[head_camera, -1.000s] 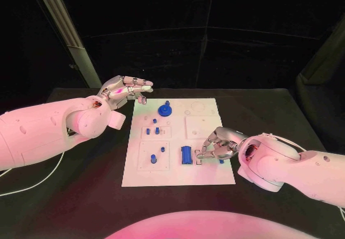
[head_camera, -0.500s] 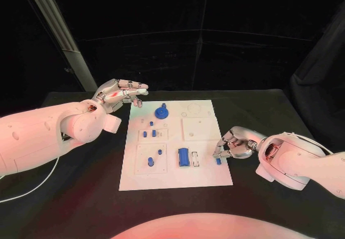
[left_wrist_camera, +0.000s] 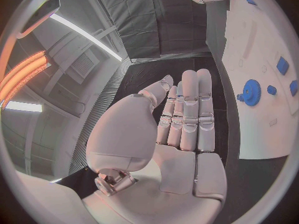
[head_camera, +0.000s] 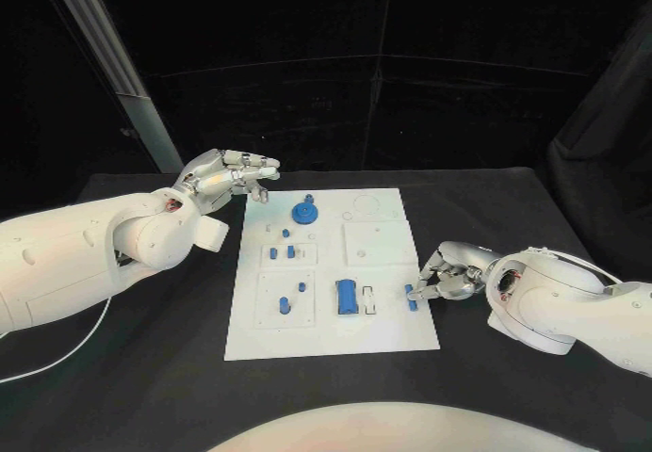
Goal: Assemble the parts on the task board
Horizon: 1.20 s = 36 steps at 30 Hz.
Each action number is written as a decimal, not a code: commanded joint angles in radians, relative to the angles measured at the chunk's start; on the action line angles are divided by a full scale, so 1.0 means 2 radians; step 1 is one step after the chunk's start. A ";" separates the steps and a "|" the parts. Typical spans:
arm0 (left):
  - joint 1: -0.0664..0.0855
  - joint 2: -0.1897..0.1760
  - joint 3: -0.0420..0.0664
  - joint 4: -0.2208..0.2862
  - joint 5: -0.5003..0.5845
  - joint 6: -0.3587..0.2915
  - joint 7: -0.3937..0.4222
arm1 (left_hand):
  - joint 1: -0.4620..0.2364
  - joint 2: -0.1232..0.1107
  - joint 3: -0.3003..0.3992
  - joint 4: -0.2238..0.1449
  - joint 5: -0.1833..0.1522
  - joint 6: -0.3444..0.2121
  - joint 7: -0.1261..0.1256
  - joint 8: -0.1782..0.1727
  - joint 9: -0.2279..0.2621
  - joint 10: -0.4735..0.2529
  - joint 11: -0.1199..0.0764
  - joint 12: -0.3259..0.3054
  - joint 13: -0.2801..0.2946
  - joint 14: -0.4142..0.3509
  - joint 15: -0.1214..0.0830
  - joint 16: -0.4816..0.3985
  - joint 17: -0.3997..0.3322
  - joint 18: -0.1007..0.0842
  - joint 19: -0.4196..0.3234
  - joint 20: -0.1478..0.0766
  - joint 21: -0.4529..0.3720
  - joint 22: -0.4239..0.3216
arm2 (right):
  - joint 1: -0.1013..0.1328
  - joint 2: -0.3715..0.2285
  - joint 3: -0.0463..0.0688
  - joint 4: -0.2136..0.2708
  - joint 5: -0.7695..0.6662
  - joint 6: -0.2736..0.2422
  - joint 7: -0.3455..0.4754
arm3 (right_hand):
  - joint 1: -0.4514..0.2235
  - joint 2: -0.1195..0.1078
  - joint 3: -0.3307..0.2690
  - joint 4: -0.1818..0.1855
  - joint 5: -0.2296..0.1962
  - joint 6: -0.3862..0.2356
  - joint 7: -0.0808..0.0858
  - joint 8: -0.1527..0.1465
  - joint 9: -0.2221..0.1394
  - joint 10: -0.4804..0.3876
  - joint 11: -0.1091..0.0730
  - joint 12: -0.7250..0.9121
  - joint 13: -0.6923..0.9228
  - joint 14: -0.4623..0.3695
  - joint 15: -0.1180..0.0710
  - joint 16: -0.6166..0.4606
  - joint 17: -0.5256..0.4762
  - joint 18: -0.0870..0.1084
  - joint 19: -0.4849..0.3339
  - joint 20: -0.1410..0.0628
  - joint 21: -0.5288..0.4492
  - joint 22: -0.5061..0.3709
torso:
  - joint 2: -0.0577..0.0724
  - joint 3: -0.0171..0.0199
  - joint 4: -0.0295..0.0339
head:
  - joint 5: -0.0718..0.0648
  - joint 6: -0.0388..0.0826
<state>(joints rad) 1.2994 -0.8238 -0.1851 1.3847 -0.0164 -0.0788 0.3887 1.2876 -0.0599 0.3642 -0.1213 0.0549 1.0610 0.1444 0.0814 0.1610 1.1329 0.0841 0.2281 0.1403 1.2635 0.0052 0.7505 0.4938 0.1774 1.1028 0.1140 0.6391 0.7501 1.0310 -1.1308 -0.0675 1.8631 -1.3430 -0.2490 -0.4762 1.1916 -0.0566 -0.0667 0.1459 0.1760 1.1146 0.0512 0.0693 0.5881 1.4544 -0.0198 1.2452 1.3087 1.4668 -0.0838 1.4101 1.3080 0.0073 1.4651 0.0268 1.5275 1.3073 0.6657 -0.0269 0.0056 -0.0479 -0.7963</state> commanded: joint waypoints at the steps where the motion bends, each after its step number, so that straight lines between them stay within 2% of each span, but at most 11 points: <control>1: 0.001 0.000 0.000 0.000 0.002 0.004 0.002 | -0.003 0.003 -0.002 -0.001 -0.003 0.001 0.003 -0.003 0.000 -0.004 0.000 0.003 0.001 -0.002 0.000 -0.002 -0.001 0.002 0.003 -0.001 -0.003 -0.001 | 0.000 0.003 0.000 -0.001 -0.041 0.017 -0.040 | -0.005 -0.001 -0.003 0.003 -0.003 0.003 0.001 0.001 0.001 0.002 -0.002 0.002 0.006 0.026 -0.003 0.003 0.006 0.003 0.040 -0.002 0.002 0.108 | 0.000 0.0000 0.0005 | 0.001 -0.001; 9: 0.001 0.000 0.000 0.000 0.002 0.005 0.002 | -0.003 0.003 -0.002 -0.001 -0.003 0.001 0.003 -0.003 0.000 -0.004 0.000 0.003 0.001 -0.002 0.000 -0.002 -0.001 0.002 0.003 -0.001 -0.003 -0.001 | 0.000 0.019 0.000 -0.006 -0.049 0.033 -0.037 | -0.006 -0.003 -0.003 0.005 -0.003 0.004 0.000 0.001 0.001 0.002 -0.002 0.002 0.007 0.027 -0.003 0.004 0.007 0.003 0.040 -0.002 0.002 0.109 | 0.000 0.0002 -0.0008 | 0.003 -0.002; 23: 0.001 -0.001 0.000 0.000 0.002 0.005 -0.001 | -0.003 0.003 -0.002 -0.001 -0.003 0.001 0.003 -0.003 0.000 -0.004 0.000 0.003 0.001 -0.002 0.000 -0.002 -0.001 0.002 0.003 -0.001 -0.003 -0.001 | 0.000 0.034 0.000 -0.010 -0.074 0.042 -0.043 | 0.003 -0.001 0.000 0.003 0.000 0.006 -0.001 0.001 0.003 0.003 -0.003 0.003 0.008 0.027 -0.004 0.005 0.008 0.003 0.041 -0.002 0.003 0.110 | 0.000 -0.0003 0.0002 | 0.003 -0.005; 32: 0.001 -0.002 0.000 0.001 0.002 0.006 0.000 | -0.003 0.003 -0.002 -0.001 -0.003 0.001 0.003 -0.003 0.000 -0.004 0.000 0.003 0.001 -0.002 0.000 -0.002 -0.001 0.002 0.003 -0.001 -0.003 -0.001 | -0.001 0.059 0.000 -0.020 -0.129 0.077 -0.073 | 0.062 0.003 0.017 -0.039 0.007 0.006 -0.002 -0.002 0.003 0.001 -0.005 0.000 0.007 0.027 -0.005 0.004 0.009 0.002 0.041 -0.004 0.004 0.111 | 0.000 -0.0001 0.0011 | 0.005 -0.006; 36: 0.001 -0.003 0.000 0.001 0.002 0.005 0.000 | -0.003 0.003 -0.002 -0.001 -0.003 0.001 0.003 -0.003 0.000 -0.004 0.000 0.003 0.001 -0.002 0.000 -0.002 -0.001 0.002 0.003 -0.001 -0.003 -0.001 | -0.001 0.065 0.000 -0.021 -0.149 0.088 -0.079 | 0.081 0.007 0.024 -0.056 0.015 0.007 -0.002 -0.002 0.001 0.000 -0.005 -0.002 0.007 0.027 -0.006 0.004 0.009 0.002 0.041 -0.005 0.004 0.111 | 0.000 -0.0004 0.0003 | 0.006 -0.006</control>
<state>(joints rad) 1.2993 -0.8284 -0.1857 1.3845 -0.0164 -0.0780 0.3847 1.2876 -0.0599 0.3643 -0.1212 0.0549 1.0610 0.1444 0.0814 0.1607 1.1329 0.0841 0.2281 0.1409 1.2635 0.0052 0.7505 0.4939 0.1774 1.1027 0.1140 0.6391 0.7496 1.0344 -1.0027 -0.0611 1.8273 -1.5706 -0.1425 -0.5915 1.3343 -0.0526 -0.0208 0.0415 0.2016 1.1288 0.0504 0.0683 0.5997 1.4578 -0.0232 1.2468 1.3115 1.4630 -0.0876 1.4138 1.3076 0.0074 1.4652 0.0267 1.5317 1.3073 0.6658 -0.0274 0.0068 -0.0371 -0.8081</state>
